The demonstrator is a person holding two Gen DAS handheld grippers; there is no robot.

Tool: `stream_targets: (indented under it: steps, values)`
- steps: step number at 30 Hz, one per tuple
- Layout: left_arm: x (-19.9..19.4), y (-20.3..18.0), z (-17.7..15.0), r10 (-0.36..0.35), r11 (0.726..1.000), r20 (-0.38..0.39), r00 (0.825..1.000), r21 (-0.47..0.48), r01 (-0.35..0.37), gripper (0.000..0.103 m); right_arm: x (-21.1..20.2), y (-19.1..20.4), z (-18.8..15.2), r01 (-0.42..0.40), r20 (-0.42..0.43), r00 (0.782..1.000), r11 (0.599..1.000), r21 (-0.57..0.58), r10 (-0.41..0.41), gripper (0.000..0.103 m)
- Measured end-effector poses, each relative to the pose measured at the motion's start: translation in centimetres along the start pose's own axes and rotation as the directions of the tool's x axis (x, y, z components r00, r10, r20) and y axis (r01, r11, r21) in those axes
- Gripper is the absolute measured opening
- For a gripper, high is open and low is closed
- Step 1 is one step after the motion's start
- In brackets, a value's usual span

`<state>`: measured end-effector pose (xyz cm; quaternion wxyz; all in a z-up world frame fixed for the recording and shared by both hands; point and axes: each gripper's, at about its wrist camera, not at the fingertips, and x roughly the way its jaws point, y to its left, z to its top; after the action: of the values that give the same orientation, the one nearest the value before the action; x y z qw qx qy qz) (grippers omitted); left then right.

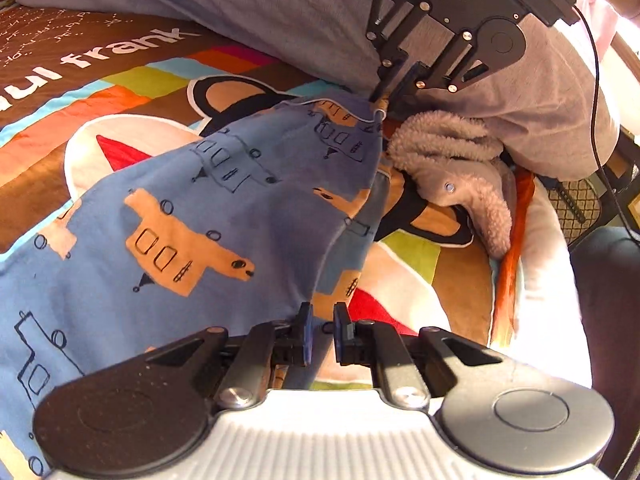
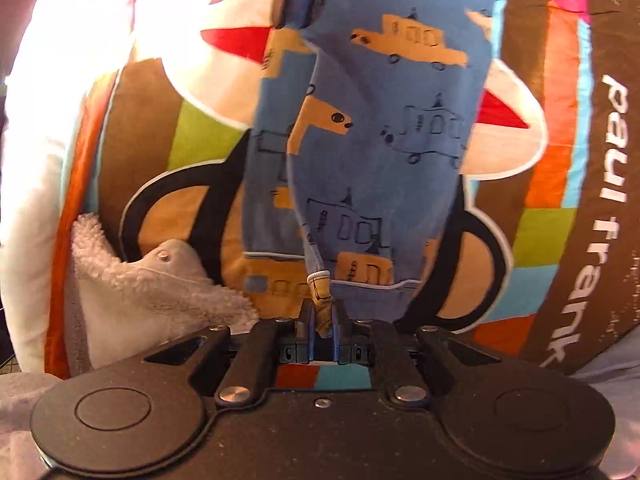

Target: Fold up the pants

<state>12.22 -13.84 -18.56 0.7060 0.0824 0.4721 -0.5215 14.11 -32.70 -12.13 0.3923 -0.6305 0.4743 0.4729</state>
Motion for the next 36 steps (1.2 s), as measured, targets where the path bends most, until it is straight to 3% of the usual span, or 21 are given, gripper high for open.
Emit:
stream_targets:
  steps: [7,10,11,12,13,14,15,16,19,20,22,24,29,31,36]
  values:
    - [-0.4,-0.1,-0.6,0.024,1.0,-0.036,0.999,0.01,-0.024,0.011,3.3,2.0,1.3,-0.051,-0.042,0.998,0.997,-0.062,0.048,0.008]
    - [-2.2,-0.2,-1.3,0.051,0.999,-0.02,0.998,0.016,-0.051,0.015,5.4,2.3,1.7,-0.009,-0.13,0.991,0.997,-0.073,0.0,0.017]
    - [-3.0,-0.2,-1.7,0.072,0.997,-0.012,0.997,0.019,-0.072,0.019,5.1,2.3,1.8,0.004,-0.118,0.993,0.998,-0.065,-0.011,0.017]
    - [-3.9,-0.3,-2.1,0.093,0.995,-0.001,0.996,0.025,-0.093,0.028,3.9,2.0,2.2,0.033,-0.062,0.997,0.999,-0.021,-0.034,0.021]
    - [-4.8,-0.3,-2.5,0.111,0.993,0.017,0.994,0.03,-0.111,0.039,2.4,1.5,2.6,0.065,0.012,0.998,0.997,0.048,-0.066,0.035]
    - [-5.7,-0.3,-3.0,0.133,0.991,0.035,0.991,0.032,-0.134,0.044,0.9,1.3,3.1,0.091,0.091,0.991,0.99,0.111,-0.101,0.043]
    - [-6.3,-0.3,-3.5,0.155,0.987,0.048,0.987,0.03,-0.157,0.049,-0.7,1.3,3.6,0.109,0.183,0.973,0.981,0.162,-0.138,0.055]
    - [-6.8,-0.2,-3.9,0.175,0.984,0.051,0.983,0.03,-0.177,0.049,-1.8,1.5,4.2,0.123,0.259,0.95,0.973,0.197,-0.173,0.056]
    - [-7.3,-0.3,-4.9,0.238,0.97,0.041,0.97,0.045,-0.24,0.049,-2.8,2.6,6.4,0.147,0.396,0.884,0.951,0.27,-0.249,0.049]
    - [-7.2,-0.5,-5.1,0.247,0.967,0.036,0.968,0.056,-0.249,0.049,-2.3,3.1,7.2,0.155,0.407,0.875,0.949,0.273,-0.26,0.046]
    - [-7.1,-1.2,-5.4,0.266,0.959,0.031,0.963,0.088,-0.268,0.049,-0.8,4.2,8.5,0.191,0.381,0.881,0.949,0.251,-0.279,0.031]
    - [-6.8,-1.6,-5.6,0.278,0.954,0.024,0.96,0.112,-0.279,0.049,0.5,4.9,9.3,0.21,0.358,0.888,0.947,0.243,-0.289,0.024]
    - [-6.1,-1.6,-6.0,0.28,0.954,0.016,0.96,0.104,-0.28,0.049,1.9,5.4,9.8,0.252,0.33,0.883,0.931,0.264,-0.333,0.019]
    - [-6.1,-1.6,-6.0,0.282,0.954,0.014,0.959,0.105,-0.282,0.049,2.1,5.6,9.8,0.251,0.334,0.881,0.929,0.272,-0.335,0.002]
    - [-6.9,-1.7,-6.2,0.276,0.955,0.002,0.961,0.115,-0.274,0.049,0.5,6.5,8.8,0.219,0.376,0.869,0.932,0.29,-0.321,0.0]
